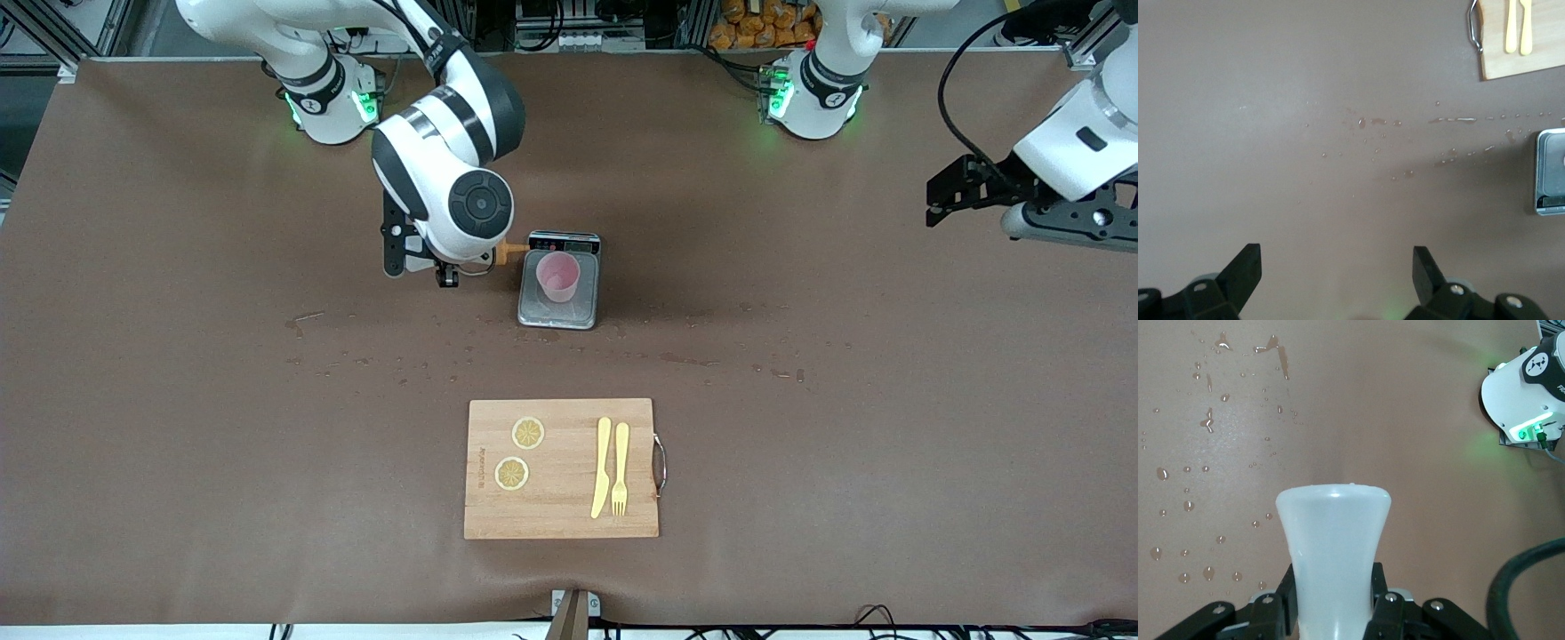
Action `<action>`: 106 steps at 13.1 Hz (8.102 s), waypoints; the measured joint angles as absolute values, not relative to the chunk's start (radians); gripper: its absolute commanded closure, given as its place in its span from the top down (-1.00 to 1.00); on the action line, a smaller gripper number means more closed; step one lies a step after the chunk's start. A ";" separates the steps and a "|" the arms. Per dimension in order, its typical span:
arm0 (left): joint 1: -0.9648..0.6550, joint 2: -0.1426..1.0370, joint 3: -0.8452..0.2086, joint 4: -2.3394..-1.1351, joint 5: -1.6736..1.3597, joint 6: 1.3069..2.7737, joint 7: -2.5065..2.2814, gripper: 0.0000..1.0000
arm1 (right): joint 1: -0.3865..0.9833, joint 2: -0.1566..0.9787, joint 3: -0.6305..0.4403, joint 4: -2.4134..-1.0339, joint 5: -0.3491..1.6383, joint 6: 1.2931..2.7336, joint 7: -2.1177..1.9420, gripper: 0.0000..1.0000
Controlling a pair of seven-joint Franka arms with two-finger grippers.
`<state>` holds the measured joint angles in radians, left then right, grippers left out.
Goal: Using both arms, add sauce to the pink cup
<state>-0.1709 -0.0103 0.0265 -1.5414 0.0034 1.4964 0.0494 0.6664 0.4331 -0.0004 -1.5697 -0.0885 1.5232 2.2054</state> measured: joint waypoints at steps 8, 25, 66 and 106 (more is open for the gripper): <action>-0.134 -0.036 0.015 -1.527 0.005 1.444 -0.006 1.00 | 0.705 0.537 -0.001 -1.440 -0.176 1.422 2.353 -0.09; -0.134 -0.047 -0.024 -1.529 0.005 1.437 0.010 1.00 | 0.665 0.572 -0.012 -1.286 -0.071 1.350 2.248 -1.00; -0.133 -0.047 -0.028 -1.533 0.005 1.437 0.010 1.00 | -0.466 0.957 -0.030 -1.533 0.846 1.244 0.516 -1.00; -0.132 -0.047 -0.029 -1.533 0.005 1.437 0.010 1.00 | -0.469 0.970 -0.027 -1.439 0.775 1.293 0.466 1.00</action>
<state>-0.1321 -0.0470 -0.0288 -1.5331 0.0055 1.4370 0.0098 -0.4694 0.9697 -0.0267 -1.4388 0.7751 1.2927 0.4662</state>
